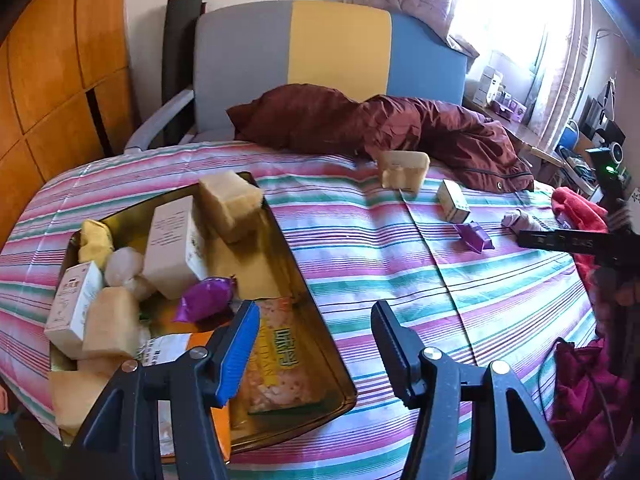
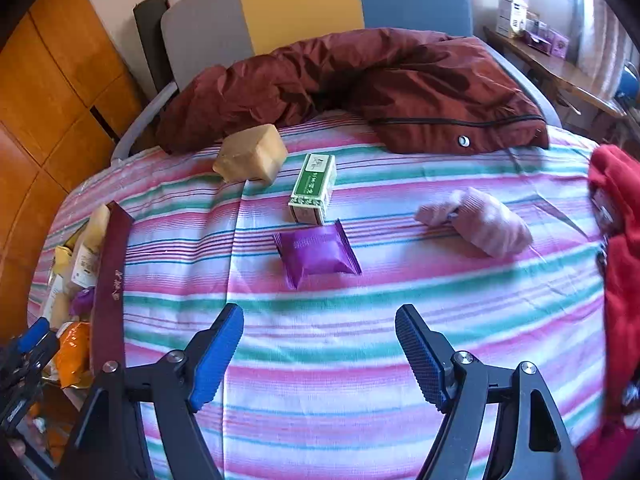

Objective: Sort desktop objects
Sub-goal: 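Grasp the purple wrapped snack with the right gripper while the left grasps the yellow sponge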

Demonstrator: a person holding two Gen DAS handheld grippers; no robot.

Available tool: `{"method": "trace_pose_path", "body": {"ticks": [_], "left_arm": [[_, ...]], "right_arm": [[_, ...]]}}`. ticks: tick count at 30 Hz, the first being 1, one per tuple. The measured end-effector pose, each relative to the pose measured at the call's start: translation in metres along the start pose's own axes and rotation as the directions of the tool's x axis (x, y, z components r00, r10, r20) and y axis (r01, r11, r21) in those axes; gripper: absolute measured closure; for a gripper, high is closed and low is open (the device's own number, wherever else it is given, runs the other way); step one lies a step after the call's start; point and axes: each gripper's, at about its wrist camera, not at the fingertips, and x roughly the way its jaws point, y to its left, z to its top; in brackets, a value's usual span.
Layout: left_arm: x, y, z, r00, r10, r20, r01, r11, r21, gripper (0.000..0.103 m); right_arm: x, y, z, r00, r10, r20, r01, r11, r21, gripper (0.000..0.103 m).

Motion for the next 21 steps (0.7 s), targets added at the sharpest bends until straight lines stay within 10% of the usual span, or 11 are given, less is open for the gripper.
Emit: {"method": "trace_pose_path", "body": {"ticks": [16,21], "left_arm": [[0.028,-0.026,0.032,0.995,-0.074,-0.062,0.075,0.997,0.020,0.039],[0.042,-0.041,0.060,0.991,-0.108,-0.073,0.110,0.994,0.023,0.038]], "right_arm": [[0.086,-0.001,0.029,0.997,-0.012,-0.079,0.007,0.998,-0.068,0.024],[0.095,0.004,0.031,0.995,-0.023,-0.101,0.012,0.994,-0.109,0.042]]}}
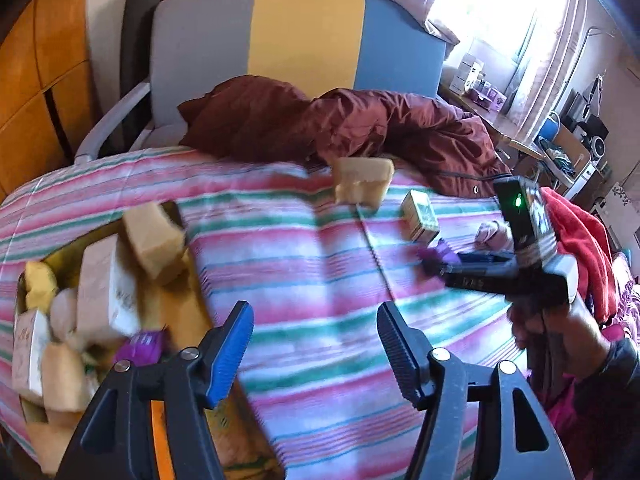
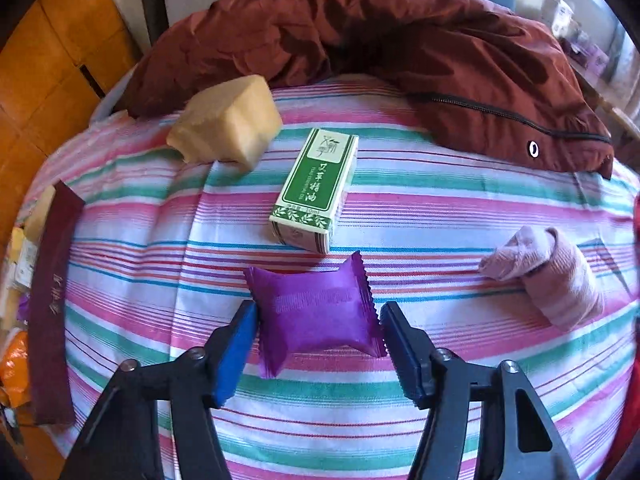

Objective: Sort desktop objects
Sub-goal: 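Grasp the purple wrapped snack with the right gripper while the left grasps the yellow sponge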

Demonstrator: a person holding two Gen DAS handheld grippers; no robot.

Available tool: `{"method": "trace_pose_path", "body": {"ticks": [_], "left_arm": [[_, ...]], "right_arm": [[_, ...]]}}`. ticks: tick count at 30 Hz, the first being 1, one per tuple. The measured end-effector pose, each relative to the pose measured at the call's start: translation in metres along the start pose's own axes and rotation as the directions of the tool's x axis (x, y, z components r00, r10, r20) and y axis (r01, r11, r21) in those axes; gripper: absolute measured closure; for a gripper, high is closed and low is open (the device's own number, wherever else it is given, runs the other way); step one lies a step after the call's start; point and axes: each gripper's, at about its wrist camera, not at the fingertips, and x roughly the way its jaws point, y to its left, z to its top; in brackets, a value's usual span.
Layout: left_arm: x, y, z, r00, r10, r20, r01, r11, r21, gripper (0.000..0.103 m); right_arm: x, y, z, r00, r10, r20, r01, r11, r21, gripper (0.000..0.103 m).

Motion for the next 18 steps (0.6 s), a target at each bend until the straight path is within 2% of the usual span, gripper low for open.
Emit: {"method": "trace_pose_path", "body": {"ticks": [4,6,8,11,13,15,18], "left_arm": [[0.017,-0.012,0.027,1.000,-0.015,-0.011,0.015,1.000,0.015,0.036],[0.031,-0.018,0.040,1.000,-0.010,-0.029,0.010,1.000,0.028,0.028],[0.044,-0.023,0.051,0.999,-0.014,-0.036,0.015,1.000,0.025,0.027],[0.069,-0.029,0.070,0.998,0.008,-0.056,-0.006,1.000,0.030,0.020],[0.084,-0.031,0.080,0.998,-0.019,-0.062,0.020,1.000,0.019,0.020],[0.099,-0.034,0.092,0.998,-0.046,-0.042,0.047,0.999,0.019,0.011],[0.120,-0.041,0.103,0.998,-0.047,-0.046,0.049,0.998,0.042,0.000]], "right_arm": [[0.001,0.010,0.000,1.000,-0.022,-0.011,0.021,0.998,-0.058,0.050],[-0.001,0.012,0.000,1.000,-0.014,-0.020,0.013,0.998,-0.067,0.050],[-0.001,0.013,-0.001,0.999,-0.014,-0.028,0.012,0.997,-0.075,0.050],[-0.002,0.013,-0.001,0.999,-0.014,-0.034,0.011,0.997,-0.077,0.051],[-0.004,0.010,0.000,0.999,-0.008,-0.037,0.006,0.998,-0.070,0.051],[-0.003,0.009,0.000,0.999,0.000,-0.043,-0.002,0.998,-0.063,0.051],[-0.003,0.009,0.000,0.999,0.010,-0.048,-0.013,0.998,-0.065,0.051]]}}
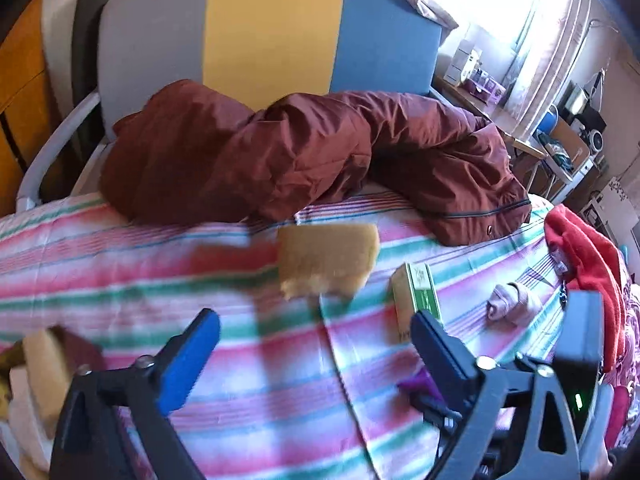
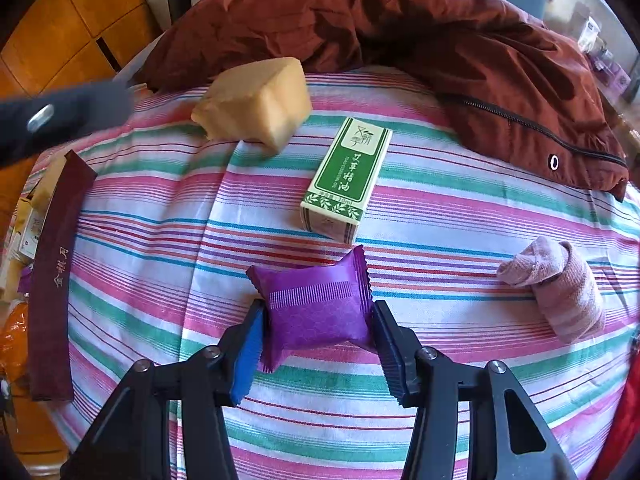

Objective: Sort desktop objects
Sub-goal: 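Grasp the purple wrapped snack with the right gripper while the left grasps the yellow sponge, then carry the purple snack and yellow sponge over the gold tray with both grippers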

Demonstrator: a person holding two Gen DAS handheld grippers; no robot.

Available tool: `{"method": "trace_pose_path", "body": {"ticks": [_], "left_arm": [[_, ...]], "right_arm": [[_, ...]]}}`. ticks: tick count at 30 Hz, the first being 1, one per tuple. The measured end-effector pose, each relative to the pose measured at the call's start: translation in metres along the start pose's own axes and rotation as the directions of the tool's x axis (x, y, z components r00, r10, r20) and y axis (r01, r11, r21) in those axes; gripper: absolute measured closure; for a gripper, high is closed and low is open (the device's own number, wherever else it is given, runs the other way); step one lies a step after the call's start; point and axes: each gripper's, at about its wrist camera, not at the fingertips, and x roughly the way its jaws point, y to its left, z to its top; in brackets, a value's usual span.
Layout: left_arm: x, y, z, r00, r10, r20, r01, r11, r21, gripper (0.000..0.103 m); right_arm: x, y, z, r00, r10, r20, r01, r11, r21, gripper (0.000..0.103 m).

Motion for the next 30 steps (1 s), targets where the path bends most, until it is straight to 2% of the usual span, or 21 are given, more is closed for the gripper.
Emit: {"method": "trace_pose_path", "body": {"ticks": [7,9,14,16,17,18,19,26,30], "left_arm": [[0.043,-0.004,0.018,0.998,0.052,-0.047,-0.050,0.998,0.039,0.000],[0.048,-0.006,0.021,0.998,0.054,-0.041,-0.052,0.998,0.047,0.000],[0.069,-0.011,0.029,0.991,0.123,-0.061,-0.117,0.989,0.089,0.000],[0.077,-0.013,0.029,0.988,0.143,-0.064,-0.135,0.984,0.114,0.006],[0.081,-0.014,0.029,0.988,0.135,-0.069,-0.125,0.984,0.129,0.019],[0.083,-0.013,0.027,0.993,0.091,-0.073,-0.082,0.989,0.127,0.030],[0.084,-0.013,0.026,0.993,0.087,-0.073,-0.078,0.989,0.124,0.030],[0.054,-0.014,0.013,0.997,0.075,-0.034,-0.071,0.991,0.111,0.033],[0.015,-0.009,0.002,0.998,0.065,0.009,-0.066,0.995,0.077,0.033]], "right_arm": [[-0.001,-0.004,0.000,1.000,0.010,-0.005,-0.010,1.000,-0.001,0.051],[0.002,-0.004,0.001,1.000,0.006,-0.011,-0.006,1.000,0.004,0.050],[0.002,-0.005,0.001,1.000,0.001,-0.012,-0.001,1.000,0.001,0.050],[0.003,-0.004,0.001,1.000,-0.003,-0.012,0.003,1.000,-0.003,0.050],[0.003,-0.004,0.001,1.000,-0.006,-0.011,0.006,1.000,-0.008,0.050],[0.003,-0.004,0.000,1.000,-0.007,-0.011,0.007,1.000,-0.013,0.050],[0.002,-0.003,0.000,1.000,-0.010,-0.011,0.009,1.000,-0.021,0.050],[-0.001,0.008,-0.003,1.000,0.018,-0.009,-0.019,0.996,-0.085,0.051],[0.000,0.013,-0.005,1.000,0.022,-0.010,-0.023,0.994,-0.106,0.051]]}}
